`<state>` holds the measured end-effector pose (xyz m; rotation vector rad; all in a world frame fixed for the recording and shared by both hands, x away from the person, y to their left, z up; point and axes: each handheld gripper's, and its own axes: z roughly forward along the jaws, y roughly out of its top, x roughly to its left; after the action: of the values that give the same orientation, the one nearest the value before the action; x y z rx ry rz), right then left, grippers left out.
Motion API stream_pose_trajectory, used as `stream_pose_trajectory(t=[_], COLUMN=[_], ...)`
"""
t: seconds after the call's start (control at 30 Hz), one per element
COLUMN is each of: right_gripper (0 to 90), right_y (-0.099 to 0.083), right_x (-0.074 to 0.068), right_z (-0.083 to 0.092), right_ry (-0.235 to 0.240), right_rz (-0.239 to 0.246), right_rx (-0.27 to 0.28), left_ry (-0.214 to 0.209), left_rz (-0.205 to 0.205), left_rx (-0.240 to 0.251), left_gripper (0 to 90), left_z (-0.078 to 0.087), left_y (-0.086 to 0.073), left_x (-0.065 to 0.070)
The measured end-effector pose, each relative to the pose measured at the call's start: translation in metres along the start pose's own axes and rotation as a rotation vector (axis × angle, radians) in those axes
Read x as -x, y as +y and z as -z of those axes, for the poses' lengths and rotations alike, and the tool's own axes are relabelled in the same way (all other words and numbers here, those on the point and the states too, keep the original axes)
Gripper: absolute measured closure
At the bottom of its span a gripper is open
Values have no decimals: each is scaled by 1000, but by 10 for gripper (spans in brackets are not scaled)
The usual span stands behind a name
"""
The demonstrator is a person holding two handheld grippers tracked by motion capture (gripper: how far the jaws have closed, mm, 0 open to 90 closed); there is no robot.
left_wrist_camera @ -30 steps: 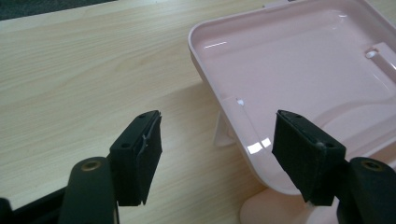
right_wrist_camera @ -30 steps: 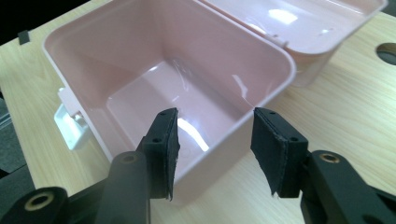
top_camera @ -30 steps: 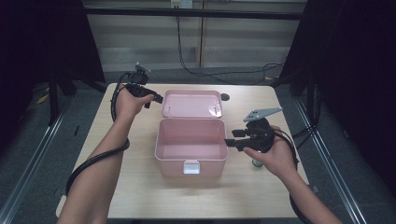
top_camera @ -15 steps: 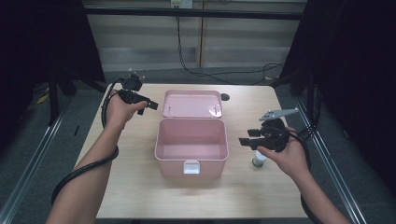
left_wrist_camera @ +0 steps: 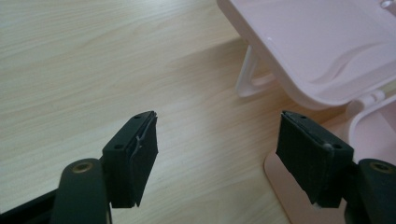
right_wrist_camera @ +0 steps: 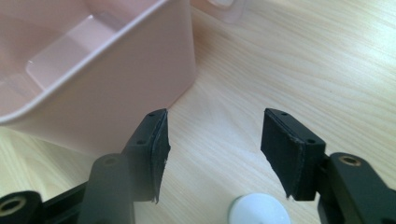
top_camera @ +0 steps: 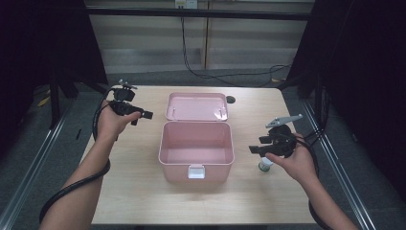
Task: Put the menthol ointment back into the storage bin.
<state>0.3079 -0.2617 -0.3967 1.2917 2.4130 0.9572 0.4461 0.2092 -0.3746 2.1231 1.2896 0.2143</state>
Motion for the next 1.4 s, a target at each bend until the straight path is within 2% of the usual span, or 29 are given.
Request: stream_pose_trajectory(t=[0.07,0.27,0.6,0.77,0.8,1.0,1.13,1.27,1.3,1.4], right_gripper=[413,396,392,392,393,399,399,399,399,398], right_y=[-1,-6,-11,-12,-12,-14,-16,-18,-19,-20], right_x=[2,9,13,15,15,16,16,18,18,20], right_z=[-1,-5,-11,-12,-12,-14,-17,-18,-18,-19], right_ry=[-9,-25,-39,-39,-39,-42,-49,-53,-55,-57], right_rz=[3,-14,-6,-8,-9,-5,5,14,1,3], right_rx=[-9,-55,-117,-138,-142,-168,-196,-214,-226,-233], left_ry=[-13,-15,-32,-44,-47,-52,-59,-77,-81,-77], left_rz=[8,10,16,29,17,8,13,1,5,-6], left_rx=[4,12,2,21,10,3,4,11,8,6], left_gripper=[285,283,280,279,279,277,276,275,274,271], left_z=[1,-1,-17,-26,-27,-36,-41,-46,-47,-50], left_y=[-5,-21,-52,-68,-70,-85,-95,-104,-106,-111], left_x=[-2,-8,-12,-12,-12,-10,-9,-9,-9,-9])
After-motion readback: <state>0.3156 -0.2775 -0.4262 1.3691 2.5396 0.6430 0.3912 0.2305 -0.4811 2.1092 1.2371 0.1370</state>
